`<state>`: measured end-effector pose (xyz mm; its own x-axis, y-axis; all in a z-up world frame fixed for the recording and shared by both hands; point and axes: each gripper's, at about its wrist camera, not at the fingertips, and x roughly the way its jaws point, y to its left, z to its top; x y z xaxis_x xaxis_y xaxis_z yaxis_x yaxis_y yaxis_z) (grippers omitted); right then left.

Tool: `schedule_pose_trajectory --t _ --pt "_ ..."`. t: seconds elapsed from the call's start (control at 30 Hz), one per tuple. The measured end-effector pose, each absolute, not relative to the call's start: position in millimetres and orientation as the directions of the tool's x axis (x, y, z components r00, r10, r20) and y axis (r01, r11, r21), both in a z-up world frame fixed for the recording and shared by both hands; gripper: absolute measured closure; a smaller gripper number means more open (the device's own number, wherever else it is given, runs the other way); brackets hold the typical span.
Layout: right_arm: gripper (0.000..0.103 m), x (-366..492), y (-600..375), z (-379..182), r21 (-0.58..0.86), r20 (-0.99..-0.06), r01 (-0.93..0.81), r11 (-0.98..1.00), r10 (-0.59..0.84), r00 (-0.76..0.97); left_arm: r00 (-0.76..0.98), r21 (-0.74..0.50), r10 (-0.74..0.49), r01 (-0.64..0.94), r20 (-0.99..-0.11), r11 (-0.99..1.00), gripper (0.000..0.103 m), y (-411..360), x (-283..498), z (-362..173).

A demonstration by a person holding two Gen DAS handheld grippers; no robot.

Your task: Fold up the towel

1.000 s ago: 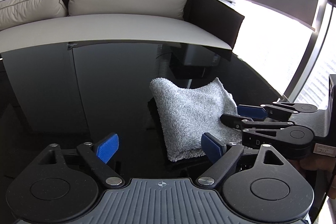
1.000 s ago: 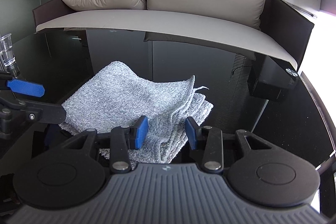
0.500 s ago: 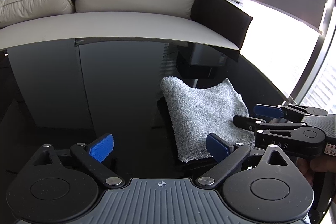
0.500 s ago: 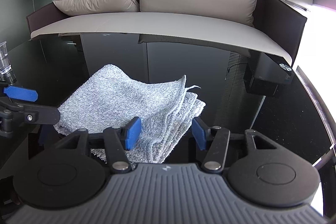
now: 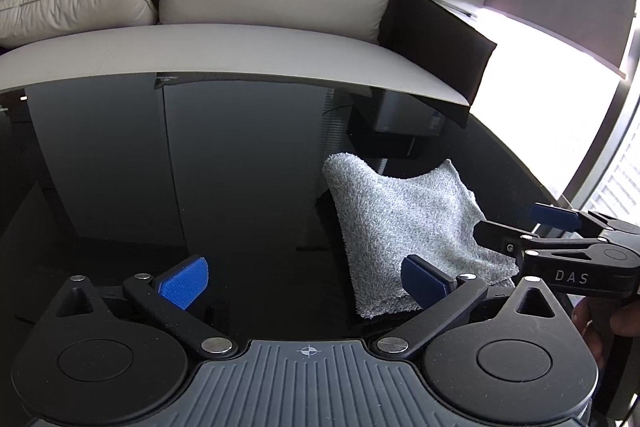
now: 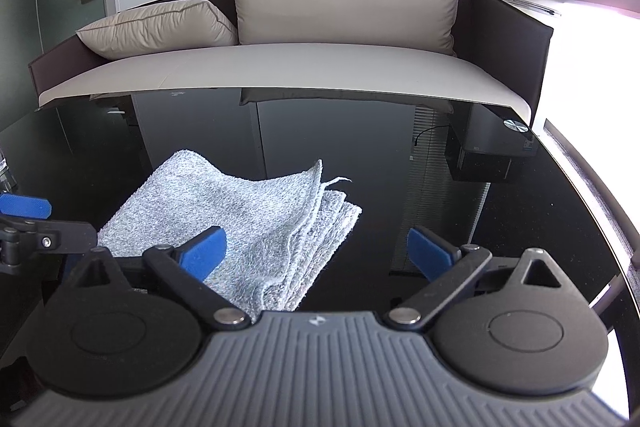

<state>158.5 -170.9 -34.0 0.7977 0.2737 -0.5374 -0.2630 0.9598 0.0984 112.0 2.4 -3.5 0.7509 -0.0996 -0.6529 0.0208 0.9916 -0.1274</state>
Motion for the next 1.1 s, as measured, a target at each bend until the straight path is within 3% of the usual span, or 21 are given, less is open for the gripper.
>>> schedule_pose_trajectory --t 0.6,1.1 --pt "0.001 145.2 -178.8 -33.0 0.163 -0.546 -0.177 0.971 0.238 0.803 0.782 -0.083 -0.043 -0.012 -0.622 0.996 0.001 -3.2 107.3 3.2" --pt "0.001 110.0 -176.1 -28.6 0.107 -0.525 -0.134 0.985 0.171 0.834 0.801 -0.018 0.014 -0.030 -0.598 0.999 0.001 -6.0 83.4 4.2"
